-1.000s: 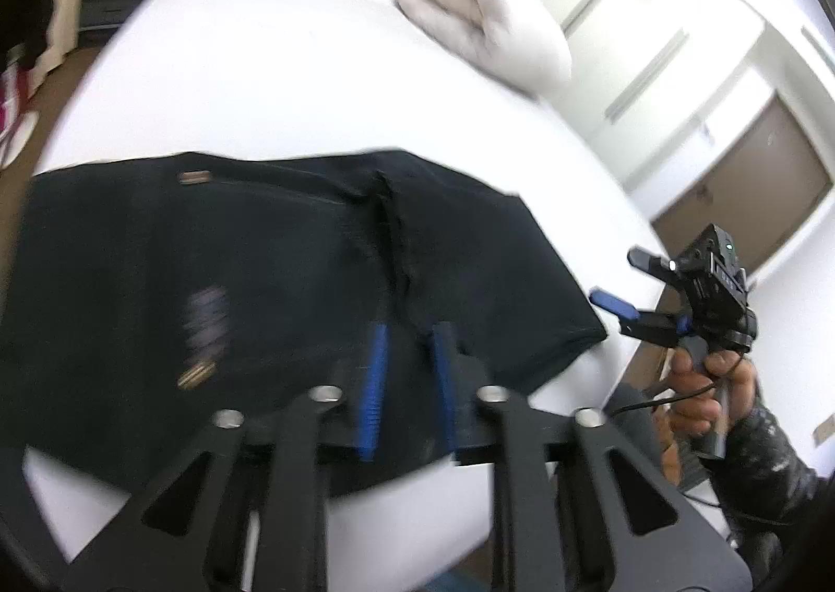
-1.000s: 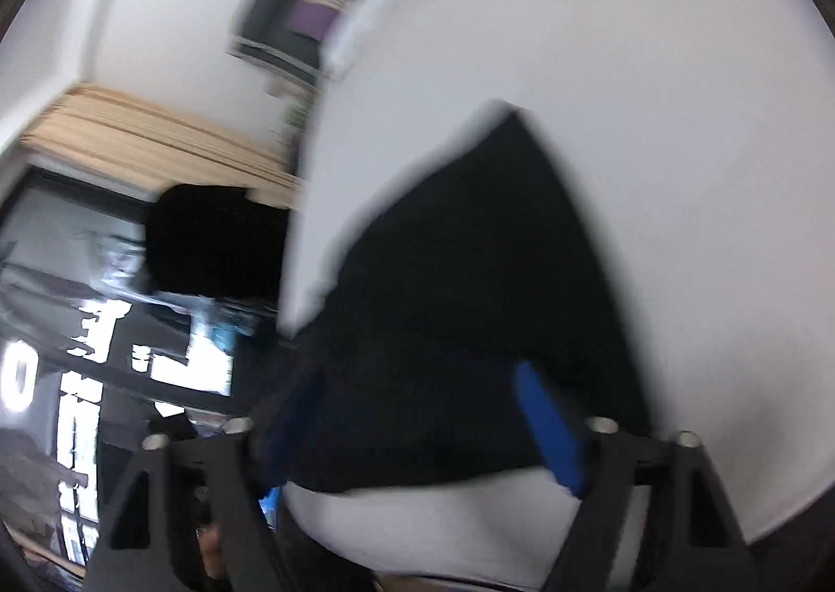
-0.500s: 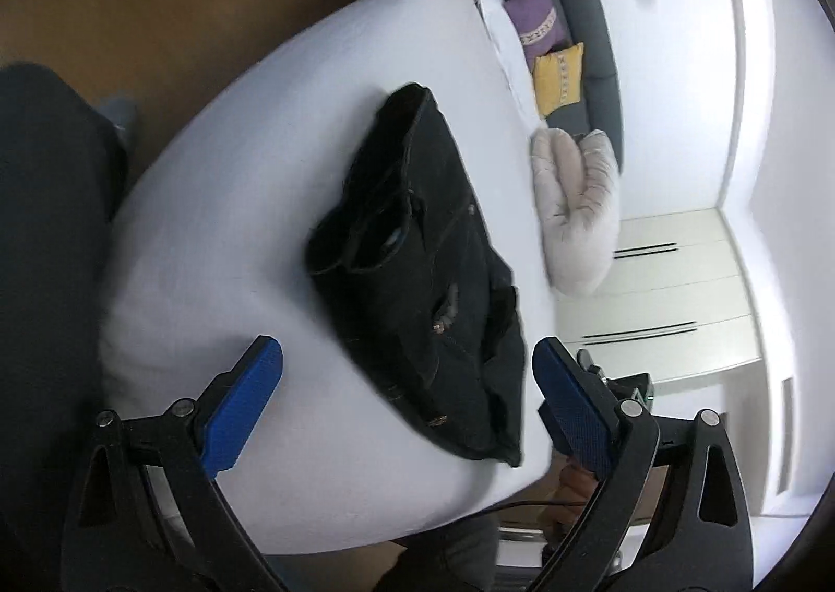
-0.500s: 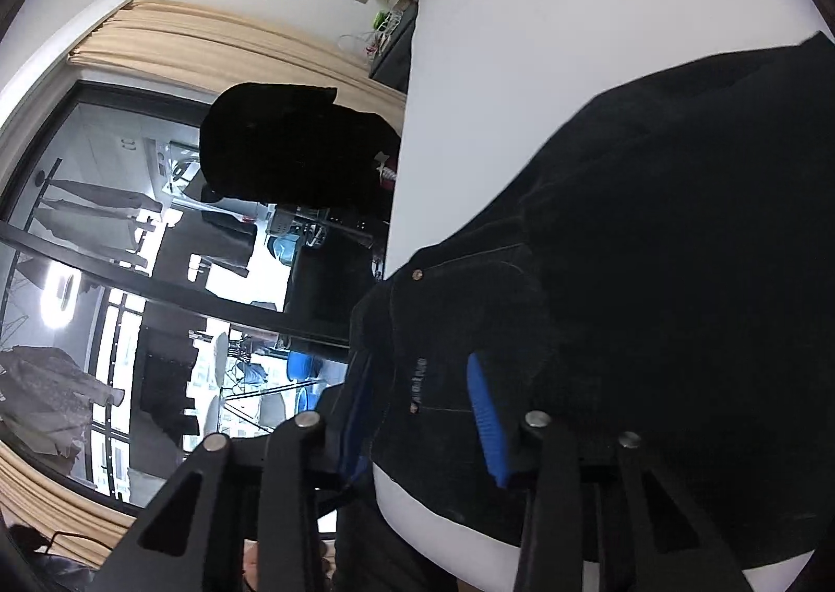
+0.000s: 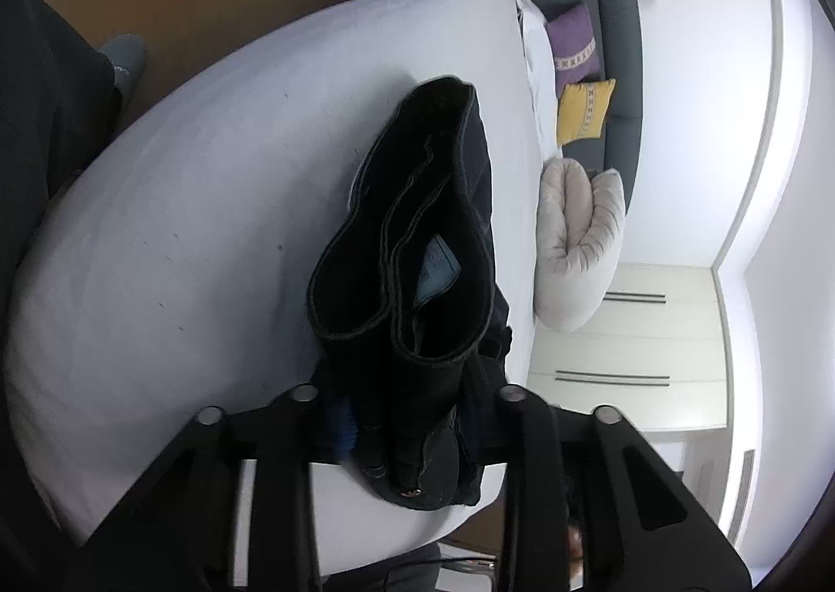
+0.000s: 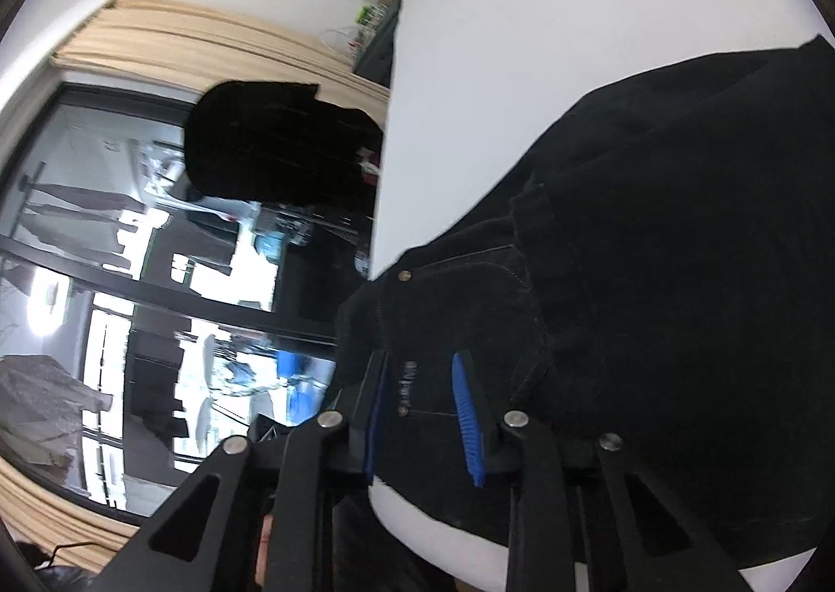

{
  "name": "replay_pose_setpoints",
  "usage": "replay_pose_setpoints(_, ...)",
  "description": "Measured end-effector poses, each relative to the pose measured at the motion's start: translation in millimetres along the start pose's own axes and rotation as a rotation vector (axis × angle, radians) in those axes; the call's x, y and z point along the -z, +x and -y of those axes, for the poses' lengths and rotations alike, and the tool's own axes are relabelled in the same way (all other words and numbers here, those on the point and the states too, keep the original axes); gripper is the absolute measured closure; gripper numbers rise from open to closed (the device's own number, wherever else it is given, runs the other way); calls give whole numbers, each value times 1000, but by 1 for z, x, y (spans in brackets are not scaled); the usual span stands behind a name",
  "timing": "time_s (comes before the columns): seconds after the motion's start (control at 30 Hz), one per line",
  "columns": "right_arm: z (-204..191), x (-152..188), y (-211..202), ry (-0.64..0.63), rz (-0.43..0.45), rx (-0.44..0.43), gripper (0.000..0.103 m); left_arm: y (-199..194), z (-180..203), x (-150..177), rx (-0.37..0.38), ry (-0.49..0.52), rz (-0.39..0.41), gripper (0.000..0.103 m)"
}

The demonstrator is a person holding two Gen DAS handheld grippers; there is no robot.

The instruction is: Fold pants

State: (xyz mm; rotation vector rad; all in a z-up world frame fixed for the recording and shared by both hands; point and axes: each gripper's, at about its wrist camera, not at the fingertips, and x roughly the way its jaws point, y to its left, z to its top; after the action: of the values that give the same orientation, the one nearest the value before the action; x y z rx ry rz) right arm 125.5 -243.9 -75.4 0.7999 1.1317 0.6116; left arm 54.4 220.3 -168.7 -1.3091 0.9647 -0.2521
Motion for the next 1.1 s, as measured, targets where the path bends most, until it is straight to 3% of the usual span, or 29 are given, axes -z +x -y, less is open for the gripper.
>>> replay_pose_setpoints(0.23,9,-27,40,-27,-130,205,86,-2,27,4,-38,126,31,83)
replay_pose_setpoints(0.3,24,-32,50,-4,-159,277,91,-2,40,6,-57,181,40,84)
replay_pose_setpoints(0.33,30,-32,56,-9,-175,321,99,-2,47,7,-66,208,44,84)
replay_pose_setpoints(0.37,35,-31,60,-10,-184,330,103,-2,52,8,-69,223,44,84)
replay_pose_setpoints(0.67,35,-14,66,-78,-110,353,103,12,134,32,-111,481,63,84)
replay_pose_setpoints(0.77,35,-19,54,-54,-112,281,103,29,175,53,-119,607,43,84)
replay_pose_setpoints(0.83,34,-25,26,-30,-50,194,81,40,204,73,-125,701,27,84)
replay_pose_setpoints(0.9,38,-32,-9,1,48,80,37,61,230,93,-136,795,2,84)
replay_pose_setpoints(1.0,42,-42,-48,23,87,-79,25,113,268,131,-161,942,-89,84)
replay_pose_setpoints(1.1,53,-50,-69,11,72,-149,21,180,285,181,-195,1104,-210,84)
